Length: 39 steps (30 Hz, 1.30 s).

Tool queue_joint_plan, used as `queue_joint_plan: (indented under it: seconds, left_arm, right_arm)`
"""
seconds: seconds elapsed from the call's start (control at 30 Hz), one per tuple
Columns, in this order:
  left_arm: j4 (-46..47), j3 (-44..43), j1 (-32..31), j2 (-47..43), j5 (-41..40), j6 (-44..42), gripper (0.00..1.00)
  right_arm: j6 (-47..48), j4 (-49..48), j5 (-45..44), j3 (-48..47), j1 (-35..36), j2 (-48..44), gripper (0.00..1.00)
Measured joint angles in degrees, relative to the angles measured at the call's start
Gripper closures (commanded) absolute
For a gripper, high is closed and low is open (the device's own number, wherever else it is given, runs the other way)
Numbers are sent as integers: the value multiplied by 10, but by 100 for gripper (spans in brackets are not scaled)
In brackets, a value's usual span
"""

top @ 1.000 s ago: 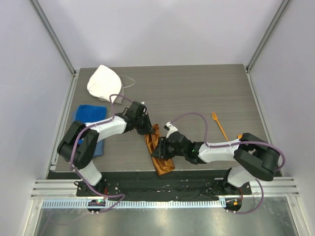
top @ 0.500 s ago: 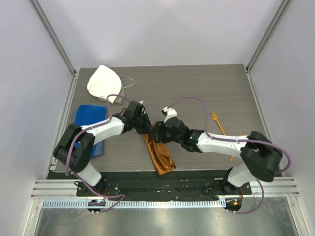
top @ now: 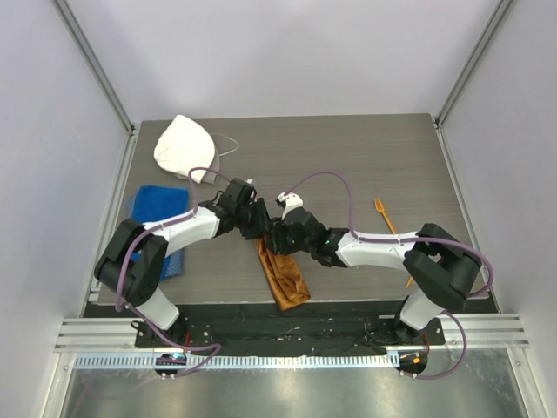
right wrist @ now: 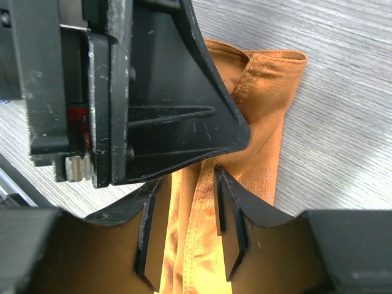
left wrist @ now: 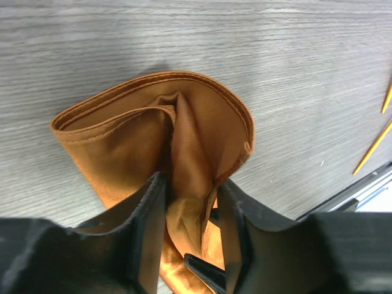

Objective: Fold the napkin into a case and place the utensils inside
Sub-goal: Smooth out the smaller rectangle-folded napkin at the center of the board.

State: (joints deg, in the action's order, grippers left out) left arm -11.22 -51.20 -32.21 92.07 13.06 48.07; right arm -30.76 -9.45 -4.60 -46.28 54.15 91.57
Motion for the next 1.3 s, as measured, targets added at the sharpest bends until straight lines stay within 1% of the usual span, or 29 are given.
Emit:
queue_joint_plan:
  seconds: [0.17, 0.5, 0.67, 0.77, 0.87, 1.0, 1.13, 1.23, 1.27, 1.3]
  left_arm:
    - [-15, -7, 0, 0, -13, -1, 55]
    - [-31, -30, 9, 0, -28, -3, 55]
    - [-35, -30, 15, 0, -29, -3, 56]
    - [-36, -30, 21, 0, -28, -3, 58]
    - [-36, -30, 27, 0, -26, -3, 58]
    - [-36, -30, 34, 0, -25, -2, 52]
    - [-36, -31, 35, 0, -23, -2, 50]
    - [-37, -35, 35, 2, -16, -2, 48]
    - [-37, -38, 35, 3, -13, -1, 48]
    - [-36, -41, 35, 5, -11, -1, 48]
  right_arm:
    - [-5, -16, 3, 12, -3, 0, 59]
    - [-7, -21, 13, 10, -26, 2, 50]
    - [12, -10, 14, -14, -31, 13, 46]
    - [24, -6, 19, -30, -31, 20, 47]
    - [31, -5, 25, -39, -35, 25, 48]
    - [31, -6, 32, -40, -37, 31, 51]
    - [30, -8, 45, -40, -40, 42, 57]
    - [23, -16, 58, -38, -41, 46, 64]
    - [20, -22, 61, -35, -41, 46, 70]
    - [17, -27, 65, -33, -41, 46, 73]
